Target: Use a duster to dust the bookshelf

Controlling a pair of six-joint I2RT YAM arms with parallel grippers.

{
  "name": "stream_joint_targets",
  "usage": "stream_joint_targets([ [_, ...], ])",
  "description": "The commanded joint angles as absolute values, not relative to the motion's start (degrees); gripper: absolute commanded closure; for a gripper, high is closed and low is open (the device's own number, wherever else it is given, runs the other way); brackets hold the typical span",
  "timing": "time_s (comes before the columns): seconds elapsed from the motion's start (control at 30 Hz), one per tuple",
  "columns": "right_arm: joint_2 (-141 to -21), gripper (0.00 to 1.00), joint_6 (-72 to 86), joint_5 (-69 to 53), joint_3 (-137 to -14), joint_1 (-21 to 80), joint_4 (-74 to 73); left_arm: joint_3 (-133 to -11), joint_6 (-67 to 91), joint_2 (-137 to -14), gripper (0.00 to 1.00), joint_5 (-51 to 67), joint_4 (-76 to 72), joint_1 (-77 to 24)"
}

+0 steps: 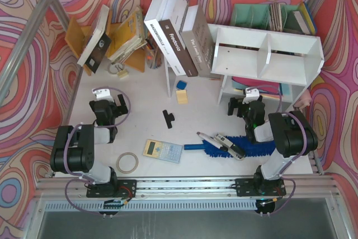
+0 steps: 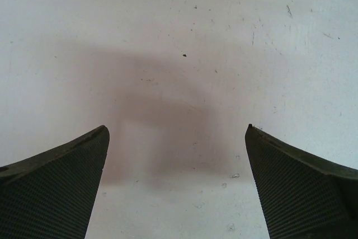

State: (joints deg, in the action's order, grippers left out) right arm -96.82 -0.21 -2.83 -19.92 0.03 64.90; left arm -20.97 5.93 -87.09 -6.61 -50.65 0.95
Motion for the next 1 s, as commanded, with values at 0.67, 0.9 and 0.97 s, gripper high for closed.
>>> stream_joint_targets([
  [0.67, -95.8, 0.01, -1.0, -1.9, -20.7, 0.3, 67.5, -17.4, 5.0, -87.1, 0.02, -5.8, -57.6, 1.3],
  [0.9, -93.8, 0.02, -4.4, -7.8, -14.8, 0.9, 76.8, -11.4, 3.8, -85.9, 0.02, -4.6, -68.5, 0.7],
  [0.97, -92.9, 0.01, -5.2, -7.9, -13.3, 1.6, 78.8, -9.6, 3.4, -85.1, 0.02, -5.6, -71.1, 0.1],
])
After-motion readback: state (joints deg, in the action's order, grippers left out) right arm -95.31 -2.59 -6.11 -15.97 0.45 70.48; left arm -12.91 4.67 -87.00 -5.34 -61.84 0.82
